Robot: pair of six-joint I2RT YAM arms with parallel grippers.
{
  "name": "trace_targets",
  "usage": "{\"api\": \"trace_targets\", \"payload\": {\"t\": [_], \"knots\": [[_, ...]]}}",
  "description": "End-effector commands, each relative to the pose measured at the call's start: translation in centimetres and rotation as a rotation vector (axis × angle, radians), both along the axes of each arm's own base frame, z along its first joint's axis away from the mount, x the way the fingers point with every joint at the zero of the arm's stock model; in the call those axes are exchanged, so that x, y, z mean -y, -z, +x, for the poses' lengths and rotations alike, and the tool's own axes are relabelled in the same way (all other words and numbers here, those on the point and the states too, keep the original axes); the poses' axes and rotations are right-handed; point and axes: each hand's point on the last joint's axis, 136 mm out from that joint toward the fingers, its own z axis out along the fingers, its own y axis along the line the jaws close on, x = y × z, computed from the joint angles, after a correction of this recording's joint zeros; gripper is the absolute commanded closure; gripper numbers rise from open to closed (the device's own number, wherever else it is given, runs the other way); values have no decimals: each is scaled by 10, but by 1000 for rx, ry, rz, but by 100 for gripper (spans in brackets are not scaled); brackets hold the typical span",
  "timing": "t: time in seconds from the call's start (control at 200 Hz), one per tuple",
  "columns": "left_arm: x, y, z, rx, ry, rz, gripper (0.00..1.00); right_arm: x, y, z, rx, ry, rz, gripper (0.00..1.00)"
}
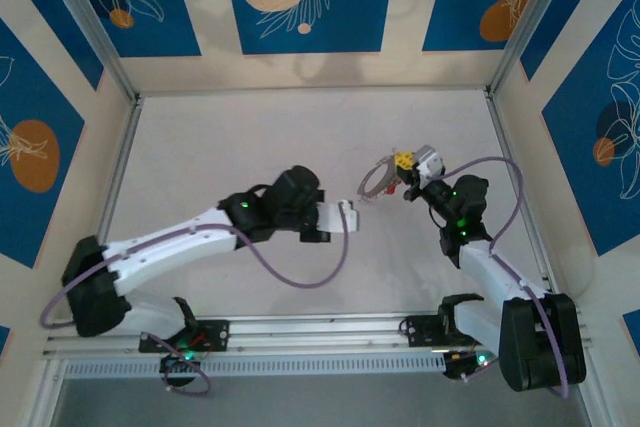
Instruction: Put the keys on the keyring
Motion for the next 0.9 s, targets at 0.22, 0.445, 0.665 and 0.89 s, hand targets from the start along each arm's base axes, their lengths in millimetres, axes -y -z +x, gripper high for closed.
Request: {"api": "trace_targets", "payload": {"t": [0.22,0.445,0.665,0.89], "knots": [[-82,-22,26,-5,-182,126,100,-80,-6,-51,88,-379,-161,100],[-88,-30,31,-39,-167,96,100,-122,17,-81,33,-583,-242,100],[-82,-14,28,-53,-119,109,100,-145,30,-105,6,-734,-254,100],[-80,-1,32,-59,-106,147,100,-155,40,-113,-62,-787,-277,100]]}}
